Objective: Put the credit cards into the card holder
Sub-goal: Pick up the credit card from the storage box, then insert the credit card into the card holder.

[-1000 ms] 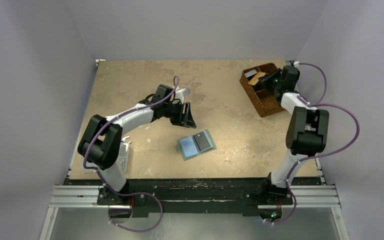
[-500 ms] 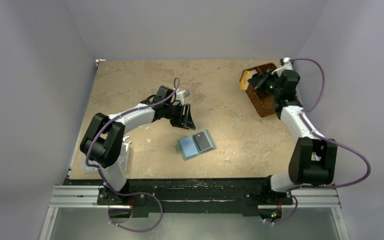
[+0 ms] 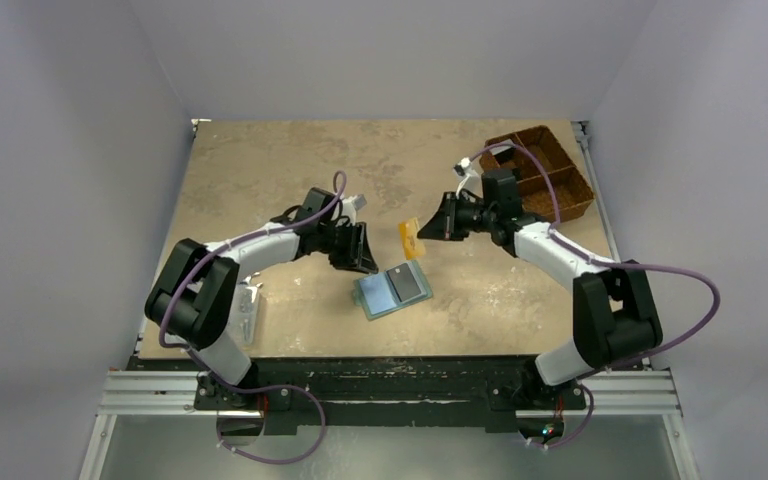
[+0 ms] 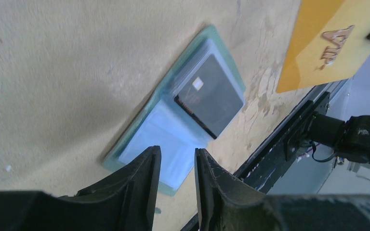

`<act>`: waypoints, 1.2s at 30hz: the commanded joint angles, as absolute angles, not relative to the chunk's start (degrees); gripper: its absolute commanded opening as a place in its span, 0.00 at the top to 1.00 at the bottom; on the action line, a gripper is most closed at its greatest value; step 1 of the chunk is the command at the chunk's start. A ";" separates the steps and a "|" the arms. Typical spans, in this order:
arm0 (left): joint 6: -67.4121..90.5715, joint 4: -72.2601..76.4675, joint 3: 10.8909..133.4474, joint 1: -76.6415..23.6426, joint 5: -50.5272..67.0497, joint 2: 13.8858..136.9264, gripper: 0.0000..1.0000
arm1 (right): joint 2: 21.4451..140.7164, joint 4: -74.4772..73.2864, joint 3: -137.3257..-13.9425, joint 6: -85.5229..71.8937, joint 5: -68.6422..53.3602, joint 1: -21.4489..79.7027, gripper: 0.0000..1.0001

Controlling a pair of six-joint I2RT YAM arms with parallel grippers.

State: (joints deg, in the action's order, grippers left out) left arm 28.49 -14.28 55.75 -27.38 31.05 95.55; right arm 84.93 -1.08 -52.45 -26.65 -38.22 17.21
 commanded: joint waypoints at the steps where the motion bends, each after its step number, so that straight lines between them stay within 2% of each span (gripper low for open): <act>1: 35.05 -7.14 50.76 -27.05 33.82 92.90 0.67 | 89.20 -0.42 -49.82 -23.62 -47.02 19.34 1.00; 4: 38.46 -3.03 48.11 -27.23 35.05 93.21 0.74 | 91.63 2.62 -49.04 -23.92 -48.52 21.06 1.00; 11: 39.79 -2.82 47.87 -28.95 34.21 94.57 0.82 | 96.38 10.29 -47.03 -27.13 -50.27 22.55 1.00; 24: 38.49 -6.09 44.44 -29.18 29.44 95.76 0.97 | 99.32 12.03 -46.10 -24.61 -47.56 23.58 1.00; 29: 38.83 -5.78 42.72 -29.18 28.33 95.61 1.00 | 100.33 12.23 -46.10 -24.77 -47.69 24.40 1.00; 36: 39.47 -5.12 41.97 -29.18 27.75 95.54 1.00 | 100.97 9.84 -46.71 -23.50 -45.62 25.63 1.00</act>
